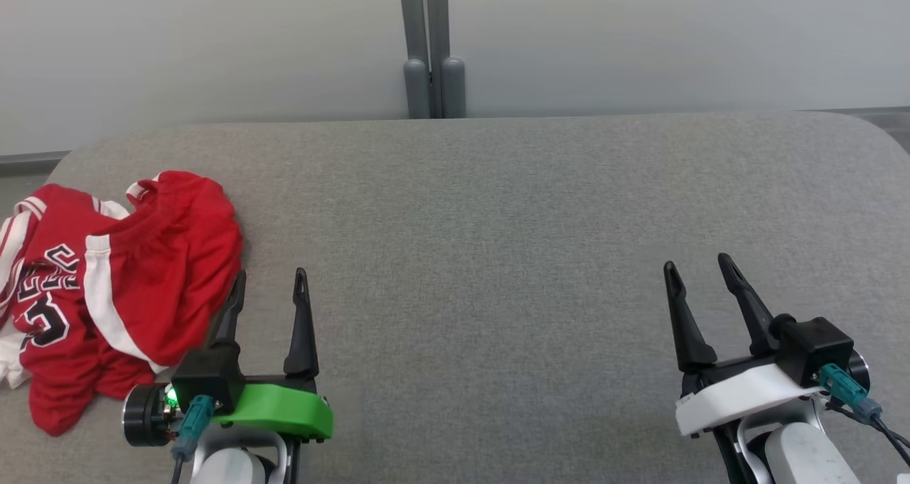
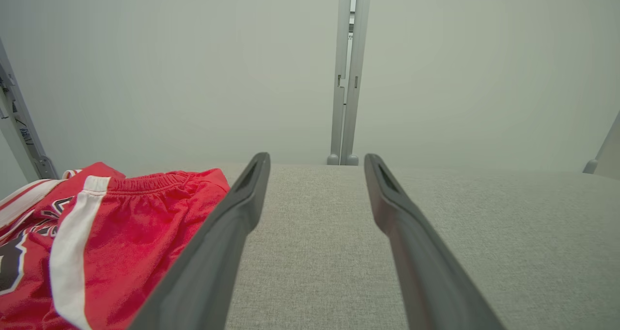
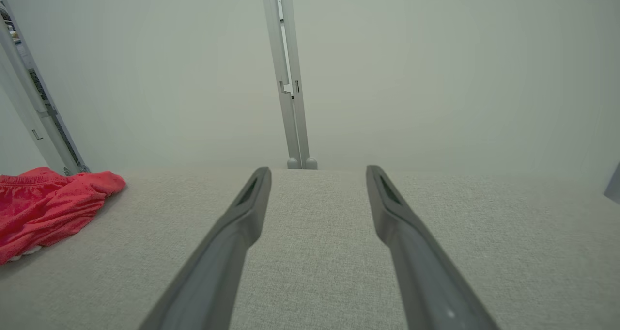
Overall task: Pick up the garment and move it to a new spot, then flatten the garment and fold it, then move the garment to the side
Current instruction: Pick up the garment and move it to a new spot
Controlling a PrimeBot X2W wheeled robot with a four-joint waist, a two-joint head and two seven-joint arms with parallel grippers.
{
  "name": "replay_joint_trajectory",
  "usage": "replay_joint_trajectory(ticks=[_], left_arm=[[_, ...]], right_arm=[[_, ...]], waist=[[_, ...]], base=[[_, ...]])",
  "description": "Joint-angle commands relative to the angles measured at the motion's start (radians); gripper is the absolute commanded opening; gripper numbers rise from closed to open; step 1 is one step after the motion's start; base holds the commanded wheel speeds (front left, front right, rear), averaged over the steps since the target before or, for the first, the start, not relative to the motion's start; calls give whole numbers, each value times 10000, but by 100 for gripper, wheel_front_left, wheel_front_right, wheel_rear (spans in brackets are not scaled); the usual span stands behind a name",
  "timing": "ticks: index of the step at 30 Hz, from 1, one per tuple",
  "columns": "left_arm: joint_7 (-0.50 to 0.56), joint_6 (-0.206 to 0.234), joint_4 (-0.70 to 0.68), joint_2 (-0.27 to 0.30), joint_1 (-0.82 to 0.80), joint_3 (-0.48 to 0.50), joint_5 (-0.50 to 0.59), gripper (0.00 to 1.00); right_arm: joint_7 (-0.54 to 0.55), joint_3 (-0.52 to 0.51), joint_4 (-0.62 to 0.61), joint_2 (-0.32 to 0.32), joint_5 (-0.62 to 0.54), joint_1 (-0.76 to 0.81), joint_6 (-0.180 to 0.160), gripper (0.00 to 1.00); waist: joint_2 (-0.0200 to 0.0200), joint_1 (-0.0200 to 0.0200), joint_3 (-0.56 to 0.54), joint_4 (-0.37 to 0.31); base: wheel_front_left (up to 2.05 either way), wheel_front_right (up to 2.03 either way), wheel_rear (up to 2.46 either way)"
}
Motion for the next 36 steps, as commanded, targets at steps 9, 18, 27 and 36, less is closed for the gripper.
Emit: replay_joint_trajectory(ticks=[9, 18, 27, 36], left_arm=[[-7, 47, 72, 61, -202, 247, -66, 100], [-5, 27, 195, 58, -127, 649, -241, 100], [-4, 99, 117, 57, -7, 899, -357, 100], [-4, 74, -186, 54, -144, 1090, -526, 100]], right_arm=[[-40, 266, -151, -74, 655, 130, 1, 100], [-40, 537, -148, -29, 955, 155, 1, 100], [-40, 851, -248, -166, 1186, 8, 1, 100], [-40, 917, -379, -279, 1193, -151, 1, 100]], waist=[[0, 0, 46, 1595], [0, 0, 85, 3057], [0, 0, 229, 3972], [0, 0, 401, 3934]], base=[[0, 0, 0], [0, 0, 0], [0, 0, 0], [0, 0, 0]])
